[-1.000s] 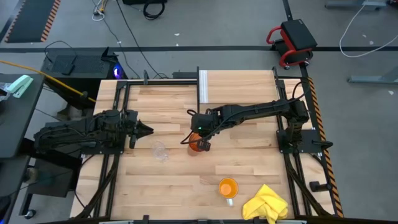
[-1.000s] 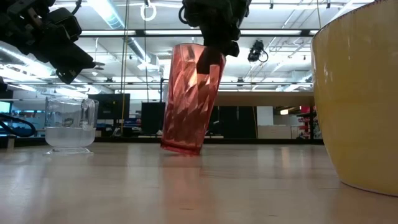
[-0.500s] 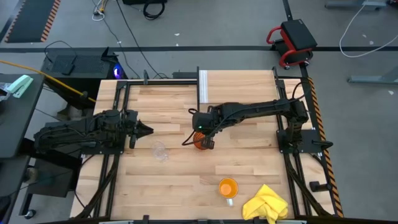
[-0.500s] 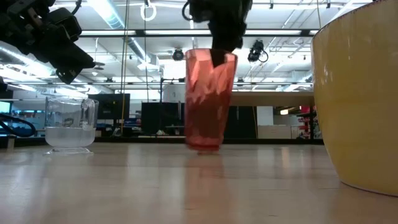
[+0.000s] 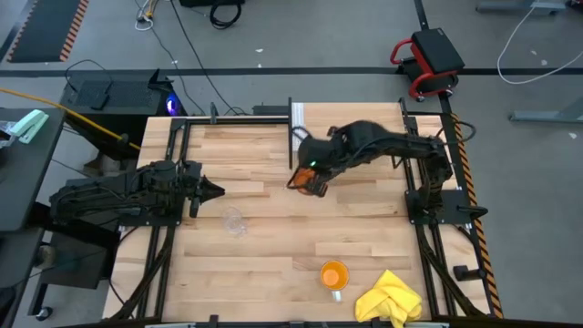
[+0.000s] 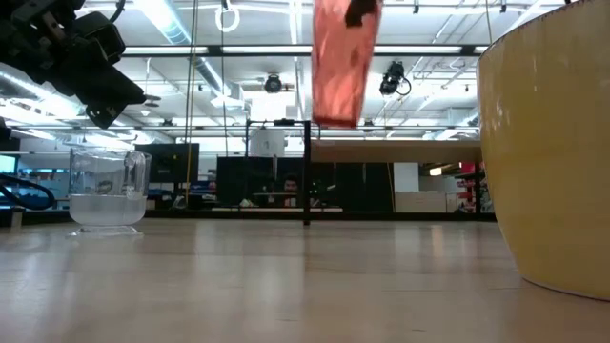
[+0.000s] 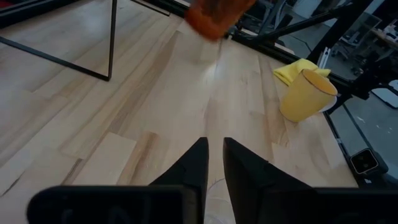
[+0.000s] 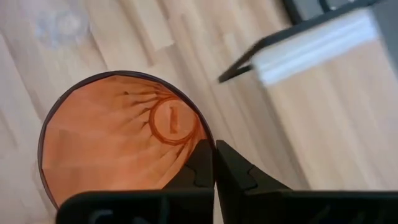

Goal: Stack small to large cups/mugs on shelf
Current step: Put the orange cup on the shelf

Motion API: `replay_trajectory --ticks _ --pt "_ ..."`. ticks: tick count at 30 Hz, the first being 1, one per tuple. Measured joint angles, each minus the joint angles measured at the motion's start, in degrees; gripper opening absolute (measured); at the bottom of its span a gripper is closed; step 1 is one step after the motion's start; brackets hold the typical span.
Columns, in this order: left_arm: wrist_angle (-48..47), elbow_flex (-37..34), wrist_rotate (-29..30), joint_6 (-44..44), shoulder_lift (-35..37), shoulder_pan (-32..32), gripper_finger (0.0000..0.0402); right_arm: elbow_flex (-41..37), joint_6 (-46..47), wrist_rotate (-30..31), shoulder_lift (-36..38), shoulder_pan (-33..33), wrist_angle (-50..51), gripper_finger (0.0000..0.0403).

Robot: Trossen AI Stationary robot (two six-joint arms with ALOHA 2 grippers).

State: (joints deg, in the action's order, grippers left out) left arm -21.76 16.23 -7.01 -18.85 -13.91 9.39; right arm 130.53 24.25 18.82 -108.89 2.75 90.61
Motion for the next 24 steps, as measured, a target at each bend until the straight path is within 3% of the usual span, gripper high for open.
replay_trajectory --ticks 4,15,24 --pt "0.00 0.00 1.58 0.00 0.00 0.02 0.0058 4.59 1.76 0.47 1.67 -1.53 -0.63 0.0003" --pt "0.08 -0.02 2.38 0.00 -0.37 0.02 0.0051 4.16 7.15 3.42 9.49 -10.62 -0.55 0.0003" --pt "0.04 0.00 4.95 0.00 -0.37 0.02 0.0056 4.13 7.13 4.18 9.07 -16.66 -0.57 0.0003"
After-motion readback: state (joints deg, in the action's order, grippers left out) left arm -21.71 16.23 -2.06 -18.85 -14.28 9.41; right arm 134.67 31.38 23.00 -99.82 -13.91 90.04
